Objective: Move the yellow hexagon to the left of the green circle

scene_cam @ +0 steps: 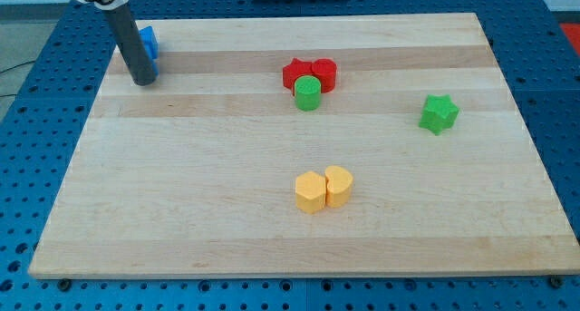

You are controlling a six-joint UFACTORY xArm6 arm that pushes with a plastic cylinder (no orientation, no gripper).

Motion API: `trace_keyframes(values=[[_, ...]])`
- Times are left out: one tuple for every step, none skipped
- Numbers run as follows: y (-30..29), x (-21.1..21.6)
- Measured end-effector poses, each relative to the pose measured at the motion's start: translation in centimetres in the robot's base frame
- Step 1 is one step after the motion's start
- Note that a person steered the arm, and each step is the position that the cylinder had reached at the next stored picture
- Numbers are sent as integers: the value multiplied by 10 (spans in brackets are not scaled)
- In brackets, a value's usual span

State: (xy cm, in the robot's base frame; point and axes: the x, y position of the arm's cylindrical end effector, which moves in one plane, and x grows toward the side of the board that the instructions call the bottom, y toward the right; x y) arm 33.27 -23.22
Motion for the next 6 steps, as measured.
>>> trace_keyframes(values=[[48, 21], [175, 69], [287, 135], [343, 173], [303, 212], [266, 222]])
